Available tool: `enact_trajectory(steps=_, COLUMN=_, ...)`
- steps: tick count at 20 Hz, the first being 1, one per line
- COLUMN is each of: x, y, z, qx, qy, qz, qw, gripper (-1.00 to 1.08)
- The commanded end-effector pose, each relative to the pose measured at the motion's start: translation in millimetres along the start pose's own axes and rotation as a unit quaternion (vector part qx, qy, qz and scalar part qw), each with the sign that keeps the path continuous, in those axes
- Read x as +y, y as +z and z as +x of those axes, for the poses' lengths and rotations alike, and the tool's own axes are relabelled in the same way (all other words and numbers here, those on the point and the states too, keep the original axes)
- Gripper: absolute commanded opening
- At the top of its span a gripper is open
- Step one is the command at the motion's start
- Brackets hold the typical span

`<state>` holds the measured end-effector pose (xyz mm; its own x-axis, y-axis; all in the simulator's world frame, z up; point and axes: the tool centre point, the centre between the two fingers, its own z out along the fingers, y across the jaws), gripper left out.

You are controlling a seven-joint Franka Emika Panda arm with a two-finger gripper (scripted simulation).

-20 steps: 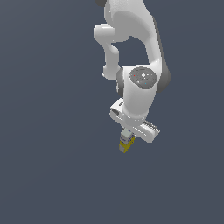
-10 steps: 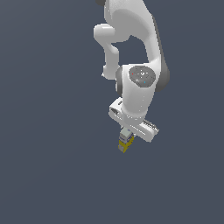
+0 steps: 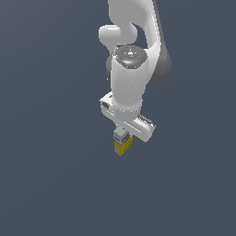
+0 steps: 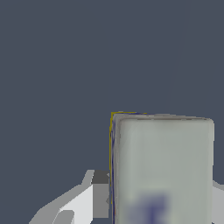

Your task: Pick up the object and move it to a goal position.

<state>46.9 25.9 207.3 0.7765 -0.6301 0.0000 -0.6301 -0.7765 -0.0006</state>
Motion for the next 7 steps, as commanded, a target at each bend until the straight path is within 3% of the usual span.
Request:
enact_trajectory(steps=1, x=9.9, y=-12.4, z=6.0, qx=0.000, qy=0.000, qz=0.000, qw=1.0000, gripper=-1.00)
enact_trajectory(steps=7, x=17.0, y=-22.7, z=12.6, qx=0.000, qy=0.000, qz=0.000, qw=1.0000, gripper=-1.00)
